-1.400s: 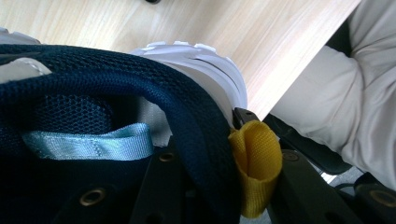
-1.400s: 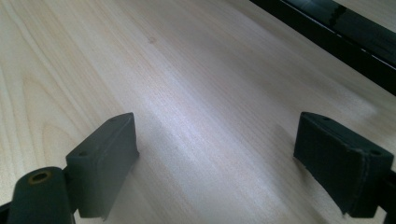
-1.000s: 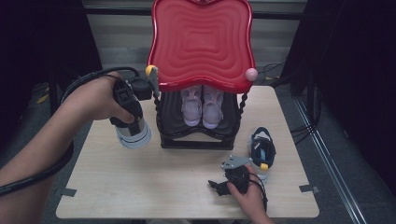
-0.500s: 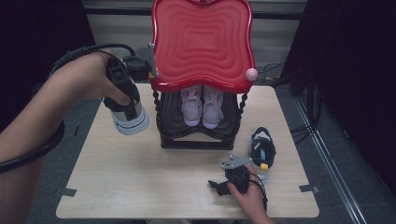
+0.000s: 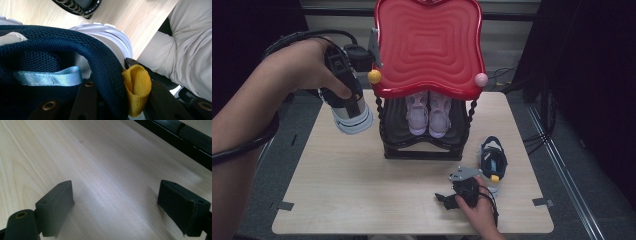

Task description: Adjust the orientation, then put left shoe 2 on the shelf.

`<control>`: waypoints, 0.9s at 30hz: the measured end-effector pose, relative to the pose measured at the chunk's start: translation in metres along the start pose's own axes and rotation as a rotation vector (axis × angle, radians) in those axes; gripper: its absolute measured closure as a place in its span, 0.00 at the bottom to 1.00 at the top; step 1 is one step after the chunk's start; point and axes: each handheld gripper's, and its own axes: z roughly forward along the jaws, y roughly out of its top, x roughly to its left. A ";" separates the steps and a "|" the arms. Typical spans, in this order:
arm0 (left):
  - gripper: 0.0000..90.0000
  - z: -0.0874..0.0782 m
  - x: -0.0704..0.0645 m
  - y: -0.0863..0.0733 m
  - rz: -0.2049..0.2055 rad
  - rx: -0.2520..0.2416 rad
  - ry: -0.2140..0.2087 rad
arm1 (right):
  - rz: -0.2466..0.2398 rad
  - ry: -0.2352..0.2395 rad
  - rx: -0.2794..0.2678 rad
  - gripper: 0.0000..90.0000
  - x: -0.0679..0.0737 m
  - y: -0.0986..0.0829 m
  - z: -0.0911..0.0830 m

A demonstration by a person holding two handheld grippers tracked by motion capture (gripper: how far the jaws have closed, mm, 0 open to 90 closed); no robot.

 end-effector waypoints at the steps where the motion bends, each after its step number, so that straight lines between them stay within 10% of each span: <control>1: 0.82 -0.001 0.000 0.001 0.005 0.002 0.002 | 0.000 0.000 0.000 0.14 0.000 0.000 0.000; 27: 0.81 -0.069 -0.015 0.030 0.051 -0.064 0.105 | 0.000 0.001 0.000 0.14 0.000 0.000 0.000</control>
